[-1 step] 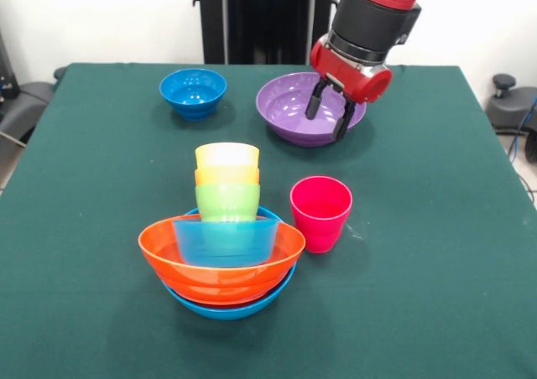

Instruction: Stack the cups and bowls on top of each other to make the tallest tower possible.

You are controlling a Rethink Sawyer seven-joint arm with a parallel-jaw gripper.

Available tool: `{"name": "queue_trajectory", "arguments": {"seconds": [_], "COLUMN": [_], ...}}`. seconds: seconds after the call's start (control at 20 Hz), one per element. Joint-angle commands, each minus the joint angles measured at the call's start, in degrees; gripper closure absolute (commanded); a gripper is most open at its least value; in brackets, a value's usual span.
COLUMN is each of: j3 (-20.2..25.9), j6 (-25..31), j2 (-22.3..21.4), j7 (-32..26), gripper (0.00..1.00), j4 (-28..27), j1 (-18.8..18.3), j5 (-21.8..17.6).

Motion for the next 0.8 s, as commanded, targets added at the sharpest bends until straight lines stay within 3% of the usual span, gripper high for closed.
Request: {"name": "queue_trajectory", "arguments": {"seconds": [0.05, 0.3, 0.8], "j3": [6.68, 5.01, 3.71], "j6": [2.88, 7.71, 10.75], "j2": [1.63, 1.76, 4.06], "j7": [7.66, 7.81, 8.31], "gripper": [0.00, 0.00, 0.00], "j4": [-1.84, -4.68, -9.07], "j1": [-0.98, -0.24, 0.07], "j5": [2.48, 3.47, 4.88]}}
